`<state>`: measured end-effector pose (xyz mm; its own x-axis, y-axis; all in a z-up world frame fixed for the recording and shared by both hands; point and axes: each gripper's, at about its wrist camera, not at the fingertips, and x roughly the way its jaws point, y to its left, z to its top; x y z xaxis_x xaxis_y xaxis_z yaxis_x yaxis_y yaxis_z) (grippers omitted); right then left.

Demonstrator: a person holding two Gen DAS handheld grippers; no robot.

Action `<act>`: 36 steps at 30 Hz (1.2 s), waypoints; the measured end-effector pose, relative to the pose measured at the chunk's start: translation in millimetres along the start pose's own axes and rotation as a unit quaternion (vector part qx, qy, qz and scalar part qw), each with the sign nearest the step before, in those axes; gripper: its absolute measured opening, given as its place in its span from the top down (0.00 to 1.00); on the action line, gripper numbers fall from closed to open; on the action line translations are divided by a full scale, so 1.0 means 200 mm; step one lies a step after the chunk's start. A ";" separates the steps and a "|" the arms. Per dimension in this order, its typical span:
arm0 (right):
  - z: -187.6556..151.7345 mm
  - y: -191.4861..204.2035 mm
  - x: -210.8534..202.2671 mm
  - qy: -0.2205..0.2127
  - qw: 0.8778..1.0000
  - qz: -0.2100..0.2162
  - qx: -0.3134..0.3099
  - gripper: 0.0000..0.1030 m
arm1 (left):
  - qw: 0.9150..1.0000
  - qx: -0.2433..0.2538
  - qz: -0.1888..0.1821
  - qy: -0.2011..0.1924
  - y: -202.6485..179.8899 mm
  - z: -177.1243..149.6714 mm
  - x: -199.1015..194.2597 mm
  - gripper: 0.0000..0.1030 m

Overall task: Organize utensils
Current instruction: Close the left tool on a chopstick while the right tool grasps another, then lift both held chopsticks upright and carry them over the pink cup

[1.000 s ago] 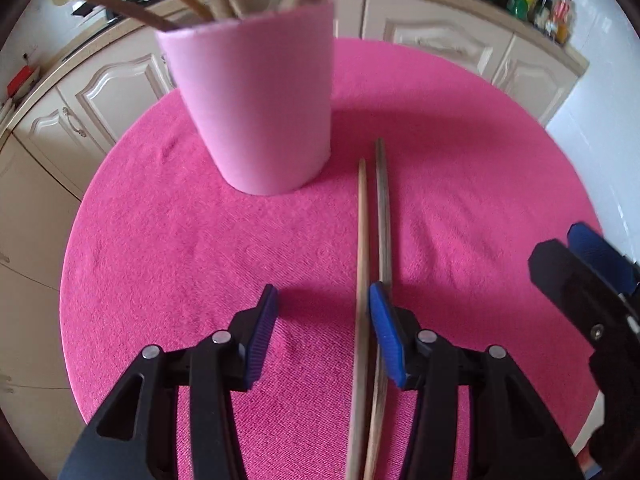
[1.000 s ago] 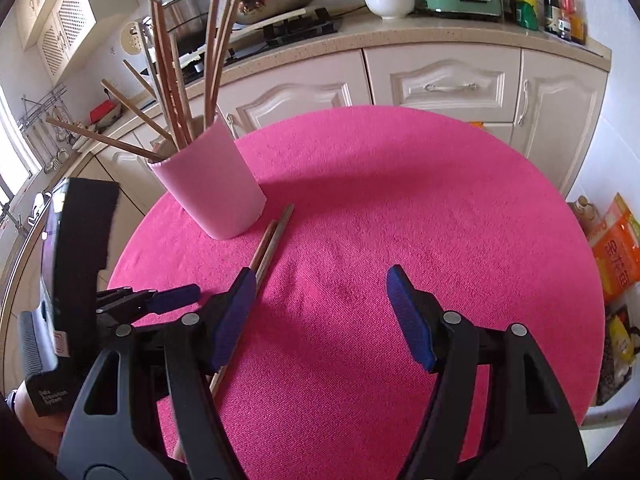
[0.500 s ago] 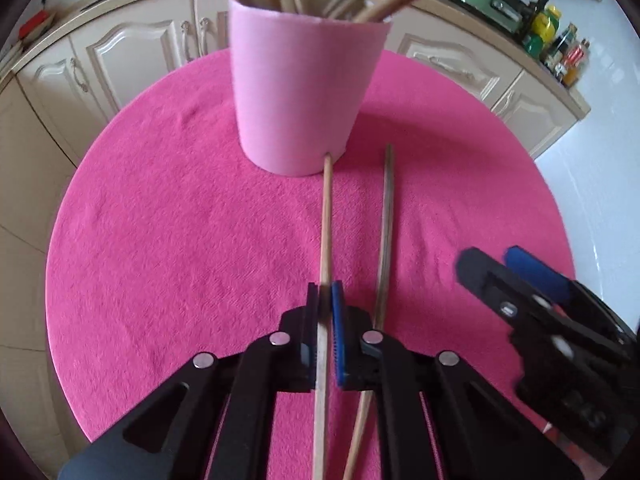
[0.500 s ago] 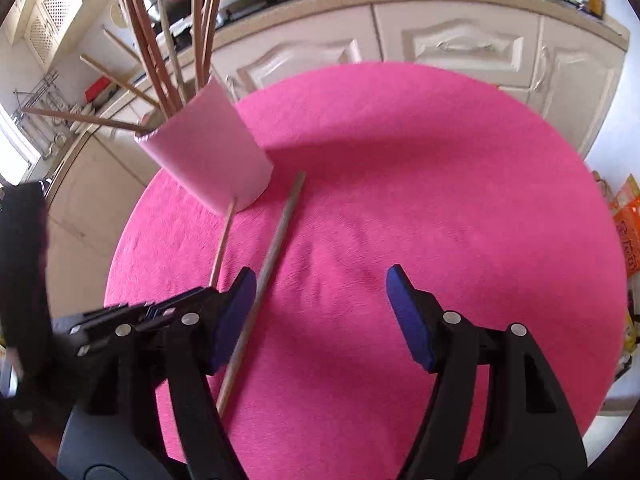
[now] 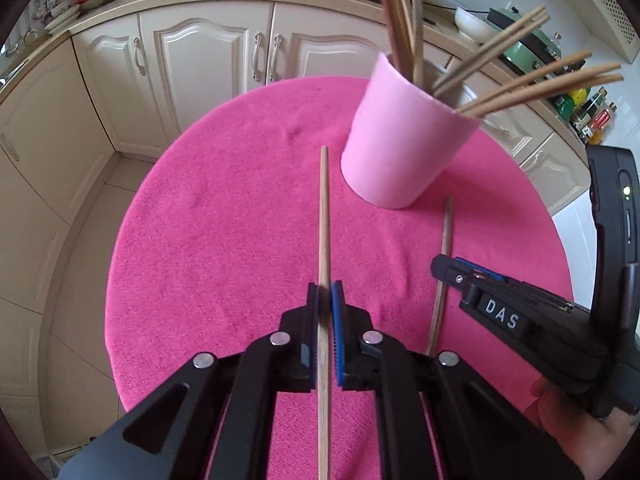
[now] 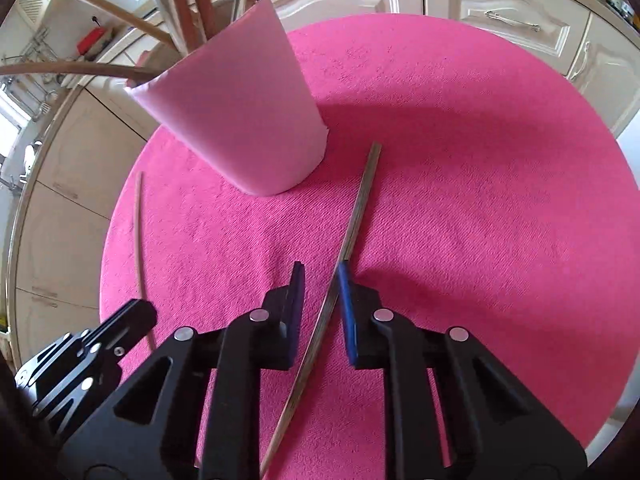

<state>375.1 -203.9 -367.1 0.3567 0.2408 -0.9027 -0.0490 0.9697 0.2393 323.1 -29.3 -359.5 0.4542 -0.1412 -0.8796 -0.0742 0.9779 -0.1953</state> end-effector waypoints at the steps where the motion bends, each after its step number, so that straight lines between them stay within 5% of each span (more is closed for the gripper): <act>1: 0.01 0.00 0.01 0.007 1.000 -0.017 -0.005 0.83 | 1.000 -0.002 0.000 0.000 0.00 0.01 0.00 0.94; 11: 0.03 0.00 0.05 0.019 1.000 -0.018 -0.010 0.90 | 1.000 -0.011 -0.001 -0.009 0.03 0.03 -0.02 0.94; 22: -0.02 -0.19 -0.09 -0.006 0.998 0.053 0.046 0.93 | 0.999 0.017 -0.016 -0.049 -0.05 0.05 -0.15 0.94; 28: -0.12 -0.23 -0.29 -0.072 0.990 0.099 0.071 0.93 | 0.995 0.040 -0.040 -0.078 -0.11 0.01 -0.26 0.94; 36: -0.19 -0.22 -0.66 -0.216 0.966 0.123 0.073 0.94 | 0.984 0.073 -0.079 -0.144 -0.20 -0.01 -0.48 0.94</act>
<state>294.5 -277.4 -271.8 0.7092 0.3919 -0.5860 -0.0603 0.8619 0.5035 279.7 -54.9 -267.7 0.6834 -0.2644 -0.6805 0.1368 0.9620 -0.2363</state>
